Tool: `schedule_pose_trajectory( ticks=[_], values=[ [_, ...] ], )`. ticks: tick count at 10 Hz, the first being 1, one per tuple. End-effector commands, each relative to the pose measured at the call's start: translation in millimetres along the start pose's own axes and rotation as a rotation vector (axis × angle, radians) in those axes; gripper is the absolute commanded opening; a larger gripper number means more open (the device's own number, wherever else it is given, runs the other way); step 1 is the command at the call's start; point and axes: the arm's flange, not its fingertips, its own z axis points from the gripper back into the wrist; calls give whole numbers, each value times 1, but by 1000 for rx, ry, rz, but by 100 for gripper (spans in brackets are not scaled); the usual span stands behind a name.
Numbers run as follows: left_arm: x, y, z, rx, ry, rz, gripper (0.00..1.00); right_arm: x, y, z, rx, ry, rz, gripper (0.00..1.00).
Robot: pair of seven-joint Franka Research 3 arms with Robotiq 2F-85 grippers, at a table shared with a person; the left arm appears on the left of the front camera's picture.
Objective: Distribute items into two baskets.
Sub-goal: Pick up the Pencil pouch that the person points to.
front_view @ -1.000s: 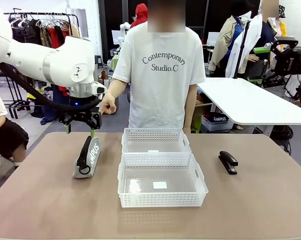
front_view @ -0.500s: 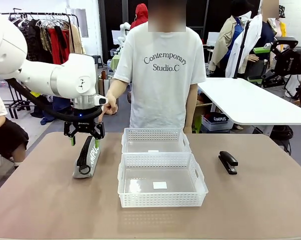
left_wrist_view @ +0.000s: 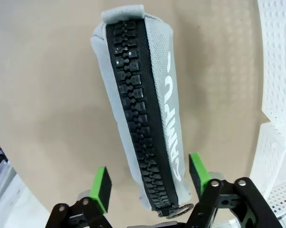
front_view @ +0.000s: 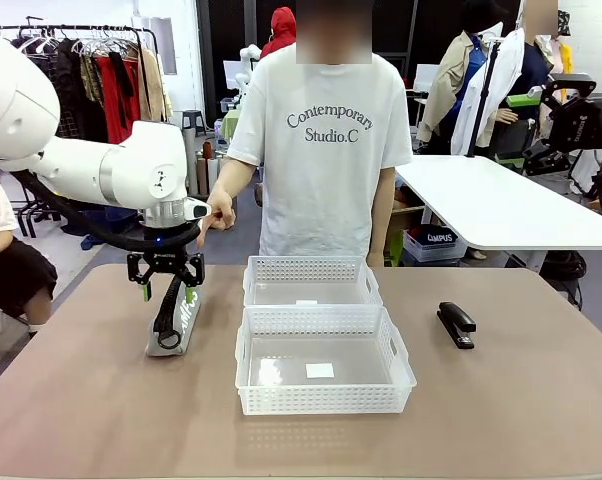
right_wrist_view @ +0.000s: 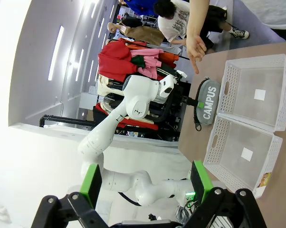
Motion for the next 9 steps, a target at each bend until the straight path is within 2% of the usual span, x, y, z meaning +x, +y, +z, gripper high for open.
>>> schedule_pose_trajectory(
  ticks=[1,3,4,9],
  values=[
    [-1,3,-1,-26,-10,-15,48,-1,1,0,-3,1,1,100],
    [-1,8,1,-31,-10,-15,8,-1,1,0,-3,1,1,100],
    [-1,5,0,-36,-9,-12,0,-1,1,0,-3,1,1,100],
    [-15,11,17,-37,-6,-20,0,-1,1,0,-3,1,1,100]
  ],
)
